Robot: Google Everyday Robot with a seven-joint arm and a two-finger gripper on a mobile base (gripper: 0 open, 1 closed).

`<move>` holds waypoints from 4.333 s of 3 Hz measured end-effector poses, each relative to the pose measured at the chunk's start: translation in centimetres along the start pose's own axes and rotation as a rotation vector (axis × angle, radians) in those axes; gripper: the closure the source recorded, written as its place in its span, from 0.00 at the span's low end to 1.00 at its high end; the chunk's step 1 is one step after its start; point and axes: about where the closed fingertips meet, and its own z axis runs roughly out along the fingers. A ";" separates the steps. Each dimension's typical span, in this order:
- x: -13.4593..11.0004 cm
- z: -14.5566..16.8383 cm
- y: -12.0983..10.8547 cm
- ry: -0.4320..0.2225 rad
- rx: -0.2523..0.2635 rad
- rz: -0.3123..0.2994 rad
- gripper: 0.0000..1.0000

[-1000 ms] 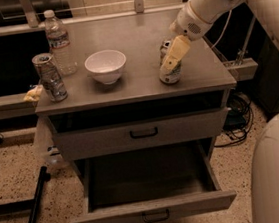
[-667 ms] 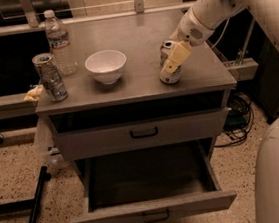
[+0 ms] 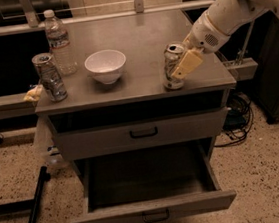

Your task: Place 7up can into middle drawer

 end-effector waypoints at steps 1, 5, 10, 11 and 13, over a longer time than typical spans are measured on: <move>-0.1 -3.4 4.2 -0.008 -0.016 -0.040 0.89; 6.0 -3.8 14.5 -0.049 0.000 -0.028 1.00; 18.0 9.3 19.5 0.012 0.044 -0.027 1.00; 21.0 14.1 19.5 0.003 0.052 -0.022 1.00; 25.3 22.7 17.2 -0.039 0.045 -0.013 1.00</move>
Offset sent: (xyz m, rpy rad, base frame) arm -0.1870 -0.0358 0.0802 0.0194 -0.0399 0.1002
